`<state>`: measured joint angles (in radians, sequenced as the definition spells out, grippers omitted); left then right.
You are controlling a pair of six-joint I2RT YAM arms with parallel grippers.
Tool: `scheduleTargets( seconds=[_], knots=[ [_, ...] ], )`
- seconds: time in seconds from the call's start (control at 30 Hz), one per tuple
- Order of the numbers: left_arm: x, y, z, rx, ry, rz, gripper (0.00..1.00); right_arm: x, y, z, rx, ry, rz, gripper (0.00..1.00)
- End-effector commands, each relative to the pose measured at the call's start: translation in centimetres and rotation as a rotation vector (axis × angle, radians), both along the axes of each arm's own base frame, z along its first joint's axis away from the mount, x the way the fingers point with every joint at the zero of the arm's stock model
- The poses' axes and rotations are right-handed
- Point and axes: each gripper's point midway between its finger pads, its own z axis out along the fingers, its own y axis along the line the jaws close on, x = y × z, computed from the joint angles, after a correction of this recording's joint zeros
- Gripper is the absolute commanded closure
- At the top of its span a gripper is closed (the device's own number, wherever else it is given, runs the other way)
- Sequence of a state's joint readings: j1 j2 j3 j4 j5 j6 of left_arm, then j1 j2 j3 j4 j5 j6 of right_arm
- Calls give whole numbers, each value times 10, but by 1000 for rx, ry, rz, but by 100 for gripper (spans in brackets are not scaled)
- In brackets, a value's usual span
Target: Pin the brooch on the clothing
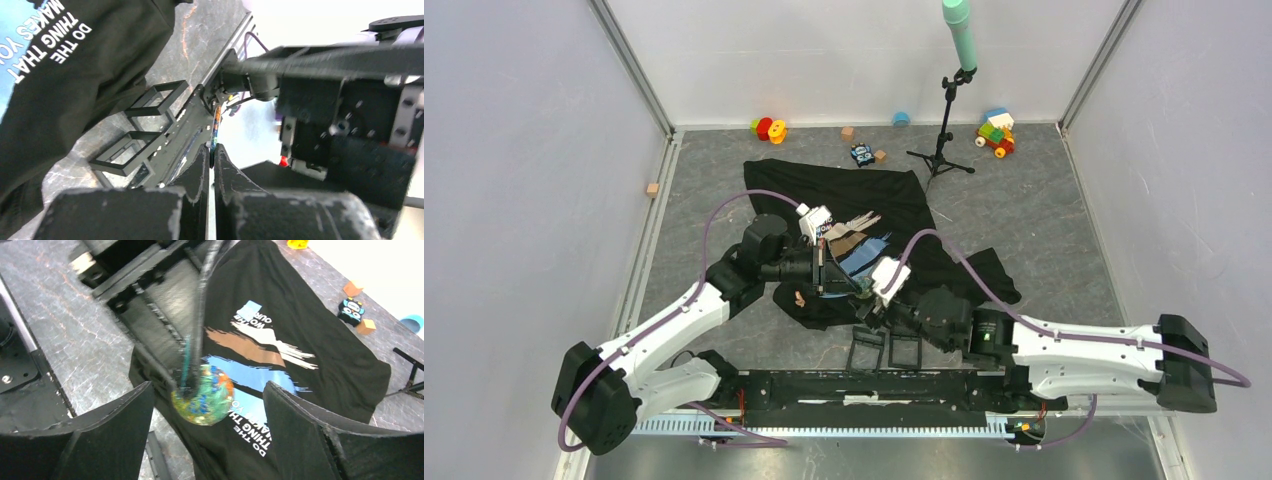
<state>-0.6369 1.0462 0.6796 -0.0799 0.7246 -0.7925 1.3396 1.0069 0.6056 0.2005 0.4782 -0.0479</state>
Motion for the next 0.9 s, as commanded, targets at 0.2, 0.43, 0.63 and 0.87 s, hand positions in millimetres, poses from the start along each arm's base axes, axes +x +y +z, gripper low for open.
scheduleTargets(
  seconds=[0.2,0.43,0.63,0.87],
  knots=[
    [16,9,7,37,-184,-3,98,14,-23,48,271,104,127,13],
    [-12,7,31,-64,-284,-185,98,4,-31,70,433,234,356,25],
    [-20,13,40,-78,-369,-202,98,-15,-24,75,495,383,487,28],
    [-25,10,42,-113,-364,-245,98,-22,-17,57,467,493,529,40]
  ],
)
